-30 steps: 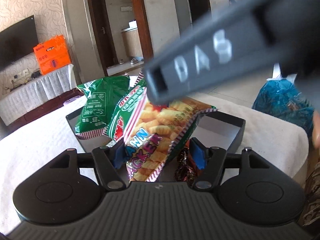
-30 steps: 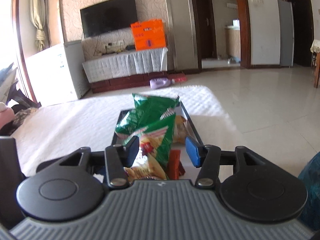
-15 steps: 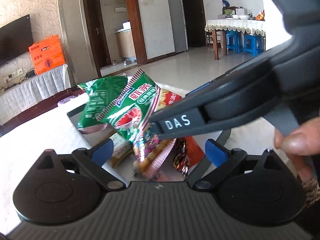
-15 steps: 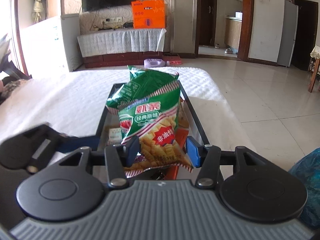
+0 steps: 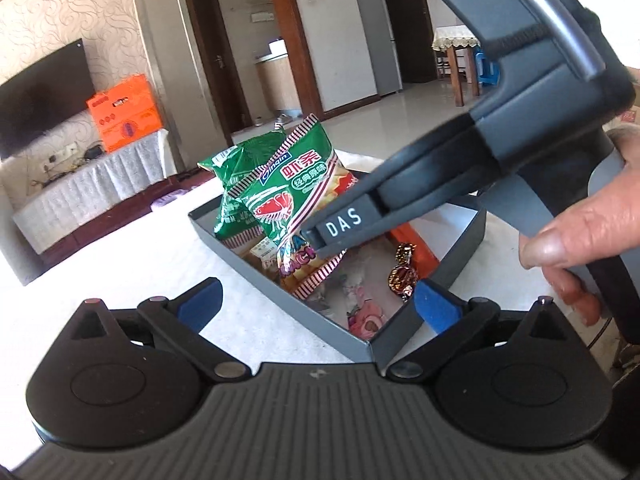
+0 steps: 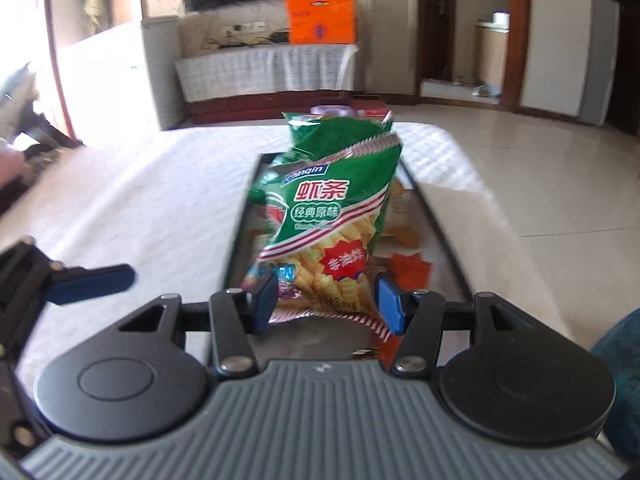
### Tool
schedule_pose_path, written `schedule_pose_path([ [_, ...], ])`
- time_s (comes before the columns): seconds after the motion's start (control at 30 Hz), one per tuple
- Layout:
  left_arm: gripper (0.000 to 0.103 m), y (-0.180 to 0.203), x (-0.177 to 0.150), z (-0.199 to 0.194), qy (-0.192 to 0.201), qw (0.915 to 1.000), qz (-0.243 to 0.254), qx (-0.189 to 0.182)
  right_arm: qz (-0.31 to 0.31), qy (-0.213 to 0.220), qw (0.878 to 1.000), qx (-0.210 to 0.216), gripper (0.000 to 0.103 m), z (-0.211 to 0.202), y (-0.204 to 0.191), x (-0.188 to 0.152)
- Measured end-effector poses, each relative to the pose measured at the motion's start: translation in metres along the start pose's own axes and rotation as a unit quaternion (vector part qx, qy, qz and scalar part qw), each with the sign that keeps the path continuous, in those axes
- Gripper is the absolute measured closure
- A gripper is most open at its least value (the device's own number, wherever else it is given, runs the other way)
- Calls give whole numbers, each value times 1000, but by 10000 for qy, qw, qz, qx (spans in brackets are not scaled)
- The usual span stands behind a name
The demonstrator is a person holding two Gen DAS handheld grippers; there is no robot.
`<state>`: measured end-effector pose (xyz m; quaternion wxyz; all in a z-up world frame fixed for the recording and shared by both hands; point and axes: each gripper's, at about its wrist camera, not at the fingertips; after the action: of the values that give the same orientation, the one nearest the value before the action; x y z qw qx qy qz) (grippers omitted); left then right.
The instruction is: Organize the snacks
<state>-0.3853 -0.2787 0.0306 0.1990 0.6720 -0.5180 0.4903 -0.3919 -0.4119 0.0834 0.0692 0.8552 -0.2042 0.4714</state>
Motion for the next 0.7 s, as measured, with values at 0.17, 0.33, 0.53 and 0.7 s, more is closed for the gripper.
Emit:
schedule_pose_path([
  [0.17,0,0,1,-6,-17,9998,-124,179,77,-162,9998,-33,48,-5,2,-5],
  [0.33,0,-3,8,-17,-33,9960,-474,757,208,-189,9993,-230,46,-14,9,-12],
  [0.53,0,-1,13,-39,-92,9947,-612,820,510,-60,9983,-264,28,-27,14,-21],
  [0.7,0,-7,12,-64,0,9903,-919,1041,621,168,9967,-504,28,-43,18,-24],
])
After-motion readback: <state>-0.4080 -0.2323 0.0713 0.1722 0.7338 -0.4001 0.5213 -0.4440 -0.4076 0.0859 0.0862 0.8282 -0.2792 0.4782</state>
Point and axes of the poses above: each gripper's, at about its wrist camera, not at the fingertips, and z roughly the way its jaws point, y to its right, x to its top, and after that the axes turned 3 degrees about y, right-handed
